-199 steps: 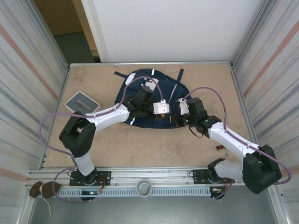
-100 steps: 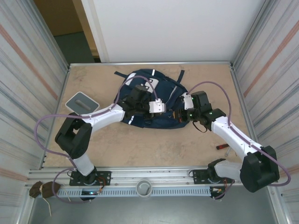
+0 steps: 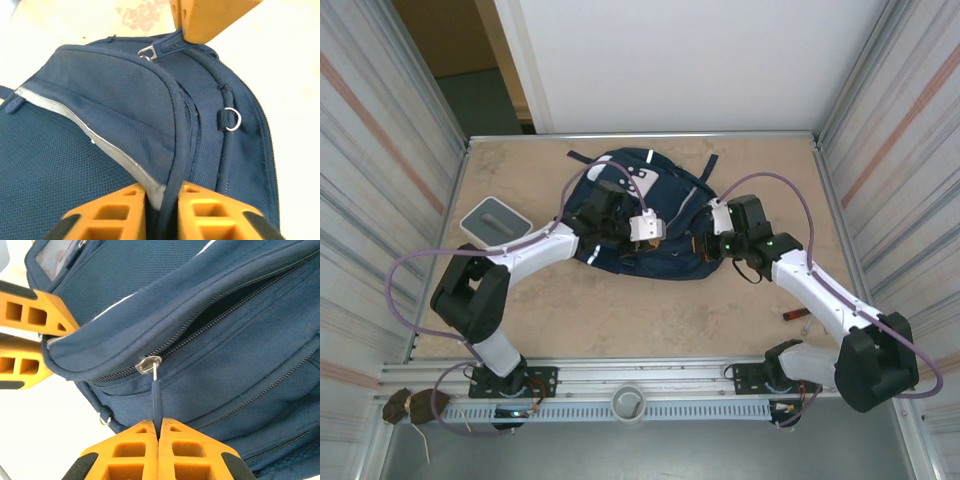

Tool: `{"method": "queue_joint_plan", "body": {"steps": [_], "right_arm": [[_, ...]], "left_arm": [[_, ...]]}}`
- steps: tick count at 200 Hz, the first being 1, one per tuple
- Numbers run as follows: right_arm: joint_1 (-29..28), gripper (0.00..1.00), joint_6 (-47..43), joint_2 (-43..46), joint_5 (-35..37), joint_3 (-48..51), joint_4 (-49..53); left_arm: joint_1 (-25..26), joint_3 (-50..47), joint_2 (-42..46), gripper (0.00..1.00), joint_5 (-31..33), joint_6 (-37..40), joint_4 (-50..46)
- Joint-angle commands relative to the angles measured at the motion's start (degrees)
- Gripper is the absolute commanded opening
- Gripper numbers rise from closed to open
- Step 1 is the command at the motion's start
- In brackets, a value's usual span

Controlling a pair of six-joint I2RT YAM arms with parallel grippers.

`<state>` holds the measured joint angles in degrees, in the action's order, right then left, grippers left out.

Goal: Pack the student bag

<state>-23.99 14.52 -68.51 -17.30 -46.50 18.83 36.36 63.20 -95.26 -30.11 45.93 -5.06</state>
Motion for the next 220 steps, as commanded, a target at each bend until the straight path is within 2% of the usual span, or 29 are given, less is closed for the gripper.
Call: {"method": "queue_joint_plan", "body": {"steps": [1,20,53,101,126,155,169,195,215,220], "right_arm": [[-1.9,0.0,0.7,2.5,2.23,1.03,-2.84],[-2.55,0.0,2.31,4.03,0.91,2.13,-5.16],[-4.16,0.0,3.82,5.48,0.51,2.86,-6.71],[-5.41,0.0,4.71,5.77,0.69,3.25,-7.45],[-5.54,0.0,4.99,5.58,0.86,3.77,-8.0],[-5.37,0.0,4.57,4.94,1.07,4.69,-8.67],[-4.9,0.0,4.61,4.3,0.72,5.08,-9.45],[-3.93,0.0,4.9,3.09,-0.37,6.64,-12.62],[-3.14,0.0,5.25,2.51,-1.56,7.99,-15.18],[-3.02,0.0,5.25,2.42,-1.94,8.29,-15.76]], "left_arm": [[-0.43,-0.45,4.65,0.37,-2.31,-6.38,-0.85],[1.04,-0.83,6.15,0.5,0.83,-11.97,-0.5],[4.19,-0.66,6.38,0.58,5.65,-16.85,-0.8],[6.58,3.92,1.93,0.61,7.42,-18.01,-3.97],[6.95,5.14,-0.21,0.58,7.79,-17.87,-4.96],[6.8,6.03,-2.09,0.46,10.55,-17.03,-6.45],[6.56,6.84,-2.71,0.34,10.59,-16.84,-7.7],[5.85,7.33,-2.49,0.11,7.6,-17.2,-8.74],[5.58,6.82,-1.75,0.0,5.46,-17.36,-8.53],[5.48,6.57,-1.48,0.0,4.78,-17.49,-8.21]]}}
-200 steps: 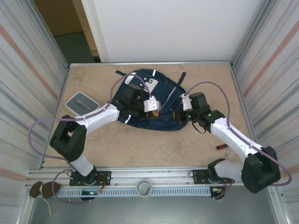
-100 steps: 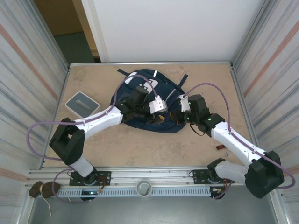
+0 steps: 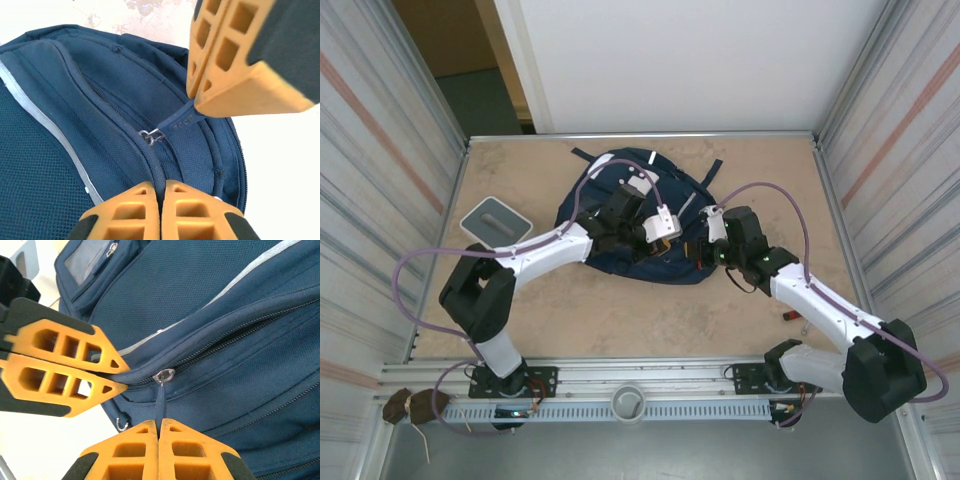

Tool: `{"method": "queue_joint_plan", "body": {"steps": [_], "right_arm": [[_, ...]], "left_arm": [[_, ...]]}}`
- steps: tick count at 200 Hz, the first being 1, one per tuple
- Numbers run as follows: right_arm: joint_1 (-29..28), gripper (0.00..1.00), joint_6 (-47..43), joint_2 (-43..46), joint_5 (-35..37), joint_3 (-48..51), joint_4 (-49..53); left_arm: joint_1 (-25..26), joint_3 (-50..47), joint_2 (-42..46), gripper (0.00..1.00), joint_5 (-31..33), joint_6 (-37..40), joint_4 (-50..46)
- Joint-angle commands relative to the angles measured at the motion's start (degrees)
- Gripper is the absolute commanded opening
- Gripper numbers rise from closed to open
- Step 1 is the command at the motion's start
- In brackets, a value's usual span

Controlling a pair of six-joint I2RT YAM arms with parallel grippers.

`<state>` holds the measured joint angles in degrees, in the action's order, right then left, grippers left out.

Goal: Pack the student bag

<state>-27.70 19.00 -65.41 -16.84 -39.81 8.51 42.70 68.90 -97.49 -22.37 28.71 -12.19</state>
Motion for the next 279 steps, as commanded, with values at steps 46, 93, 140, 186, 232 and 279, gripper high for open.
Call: {"method": "queue_joint_plan", "body": {"steps": [46,93,140,186,232,279], "right_arm": [[1.07,0.09,-0.18,-2.5,-4.65,3.04,-9.66],[1.16,0.14,-0.73,-4.16,-5.36,3.66,-11.93],[1.16,0.14,-0.8,-5.04,-5.75,4.04,-13.35],[0.99,0.17,-0.72,-6.1,-5.9,4.91,-14.24],[0.5,0.15,-0.28,-6.69,-4.96,5.27,-15.2],[4.06,0.0,0.09,-4.21,5.96,3.25,-7.19]], "left_arm": [[-1.98,-1.82,3.18,0.0,-8.92,-2.05,2.73],[-2.31,-2.34,4.06,0.0,-10.23,-2.82,3.42],[-2.36,-2.63,4.33,0.0,-10.4,-2.96,3.57],[-2.96,-3.44,5.16,0.0,-10.83,-3.59,4.75],[-3.53,-3.91,5.9,0.0,-11.2,-3.75,4.95],[-6.14,-6.69,8.46,0.0,-13.75,-2.53,5.41]]}}
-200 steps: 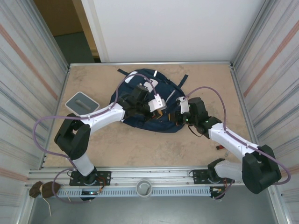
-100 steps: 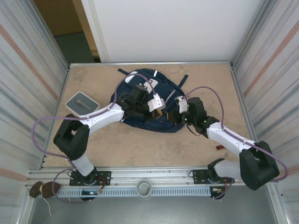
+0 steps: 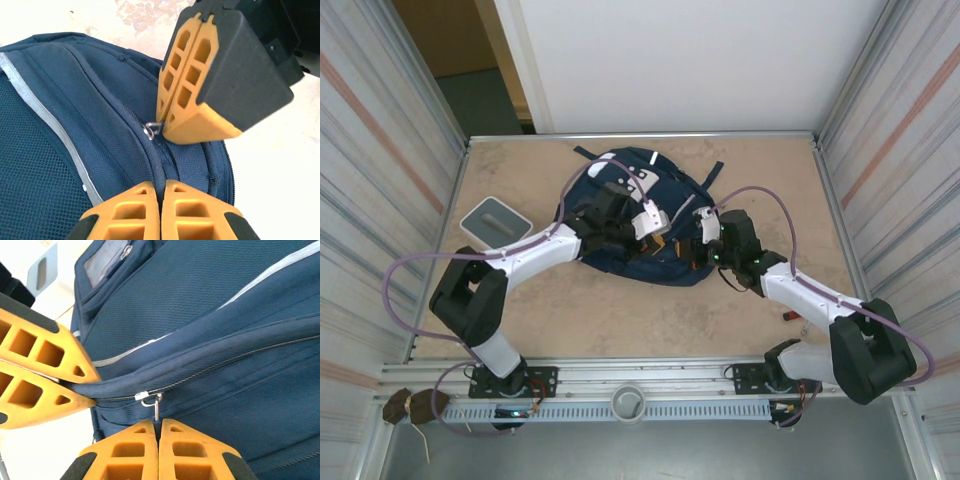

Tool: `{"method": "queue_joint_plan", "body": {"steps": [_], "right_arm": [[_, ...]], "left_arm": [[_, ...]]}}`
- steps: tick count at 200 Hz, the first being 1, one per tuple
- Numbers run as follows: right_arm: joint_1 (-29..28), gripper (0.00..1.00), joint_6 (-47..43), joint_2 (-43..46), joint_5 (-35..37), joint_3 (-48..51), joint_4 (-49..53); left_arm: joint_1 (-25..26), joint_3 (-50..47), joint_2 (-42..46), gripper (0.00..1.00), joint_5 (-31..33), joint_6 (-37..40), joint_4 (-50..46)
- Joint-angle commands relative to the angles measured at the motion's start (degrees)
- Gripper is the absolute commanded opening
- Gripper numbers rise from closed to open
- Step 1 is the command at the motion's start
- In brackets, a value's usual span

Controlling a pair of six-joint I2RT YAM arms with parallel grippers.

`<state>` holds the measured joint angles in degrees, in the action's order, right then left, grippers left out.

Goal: Pack the student bag

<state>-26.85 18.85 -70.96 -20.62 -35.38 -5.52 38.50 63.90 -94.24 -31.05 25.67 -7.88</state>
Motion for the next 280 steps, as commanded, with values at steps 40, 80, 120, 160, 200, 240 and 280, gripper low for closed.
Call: {"method": "queue_joint_plan", "body": {"steps": [40,80,120,160,200,240,280], "right_arm": [[6.68,0.0,2.4,1.81,17.02,-4.05,12.08],[2.66,0.0,3.64,5.21,10.44,-2.52,7.6],[-3.53,0.0,6.89,9.04,10.73,-2.33,5.53],[-7.53,0.0,8.23,10.4,12.1,-3.77,5.35],[-9.24,0.0,8.87,10.19,11.92,-4.7,4.9],[-8.76,0.0,6.38,10.4,13.27,-4.97,8.25],[1.45,0.0,1.62,10.65,12.53,-5.39,18.79]], "left_arm": [[-5.06,-4.72,6.31,0.0,-7.14,3.45,0.89],[-8.0,-5.1,6.14,0.04,1.76,0.84,0.41],[-5.58,-5.31,10.32,0.42,6.81,-4.1,-0.38],[0.44,-4.34,11.4,0.61,11.61,-1.48,-1.89],[2.54,0.81,5.52,0.61,11.33,1.4,-4.86],[1.23,1.44,4.04,0.24,6.98,2.5,-3.86],[-4.76,-3.48,8.96,0.0,-5.79,5.6,-0.18]]}}
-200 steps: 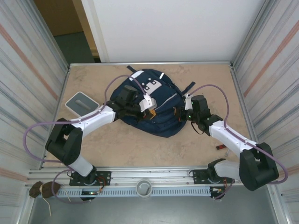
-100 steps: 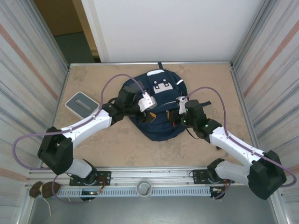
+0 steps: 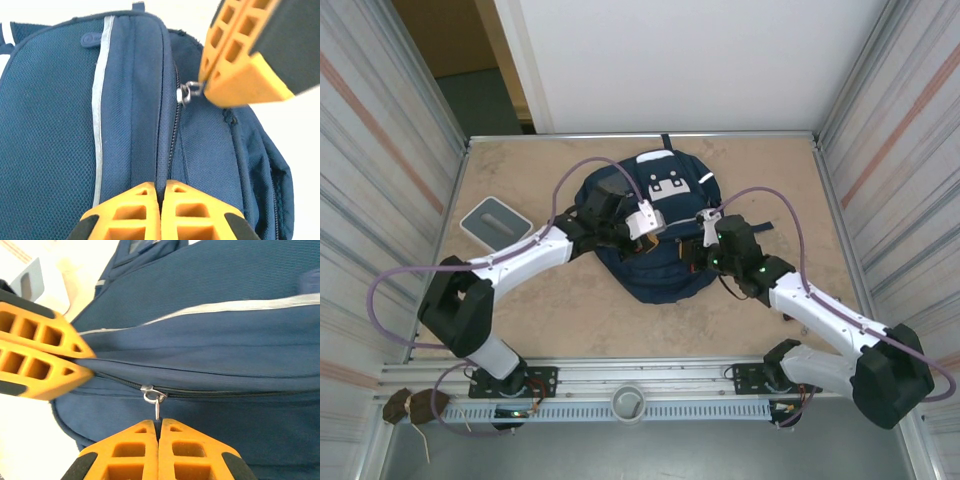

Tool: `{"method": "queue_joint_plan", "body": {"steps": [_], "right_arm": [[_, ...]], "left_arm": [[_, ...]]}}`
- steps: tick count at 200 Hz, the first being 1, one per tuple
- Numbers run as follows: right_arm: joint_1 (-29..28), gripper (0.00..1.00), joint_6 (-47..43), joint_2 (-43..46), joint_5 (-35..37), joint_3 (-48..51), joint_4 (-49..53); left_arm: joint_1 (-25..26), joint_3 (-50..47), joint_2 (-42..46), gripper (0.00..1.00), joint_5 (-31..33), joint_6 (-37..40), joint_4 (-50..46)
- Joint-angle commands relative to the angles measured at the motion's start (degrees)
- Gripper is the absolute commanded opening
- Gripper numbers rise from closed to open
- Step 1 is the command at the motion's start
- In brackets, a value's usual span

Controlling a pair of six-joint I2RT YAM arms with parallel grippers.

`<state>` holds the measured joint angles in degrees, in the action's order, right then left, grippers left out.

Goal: Pack the student bag

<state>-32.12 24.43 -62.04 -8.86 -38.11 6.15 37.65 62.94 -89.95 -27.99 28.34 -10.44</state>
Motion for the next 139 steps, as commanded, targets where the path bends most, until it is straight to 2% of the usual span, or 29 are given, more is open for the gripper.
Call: {"method": "queue_joint_plan", "body": {"steps": [1,18,34,48,65,79,101,121,139], "right_arm": [[7.07,0.0,-4.04,1.69,0.73,-2.71,7.25],[12.26,0.0,-5.14,0.41,0.25,-3.32,10.57],[14.29,0.0,-5.44,-1.78,0.15,-4.46,11.41],[14.05,0.0,-5.04,-3.54,-2.3,-5.26,9.86],[12.62,0.0,-3.98,-4.52,-5.42,-5.31,6.31],[10.73,0.0,-3.5,-4.73,-6.3,-5.49,4.51],[7.74,0.0,-2.18,-4.02,-7.29,-5.53,2.24],[5.25,0.0,-0.96,-3.08,-7.57,-5.75,1.09],[3.43,0.0,-0.17,-2.19,-7.57,-6.0,0.21]], "left_arm": [[-3.99,-2.71,4.78,0.0,-9.2,3.07,2.36],[-7.18,-4.7,6.31,0.0,-14.66,4.03,2.7],[-10.05,-5.61,6.81,0.0,-18.49,4.16,2.23],[-11.76,-6.06,6.81,0.0,-18.26,4.04,2.0],[-12.26,-6.01,6.56,0.0,-13.81,4.03,1.58],[-12.04,-4.95,6.46,0.13,-10.46,2.71,0.39],[-9.05,-3.8,7.67,0.41,-5.1,2.09,-1.43],[-3.86,-3.88,8.73,0.53,1.49,4.14,-1.25],[-0.18,-2.65,7.78,0.58,4.67,5.22,-1.49]]}}
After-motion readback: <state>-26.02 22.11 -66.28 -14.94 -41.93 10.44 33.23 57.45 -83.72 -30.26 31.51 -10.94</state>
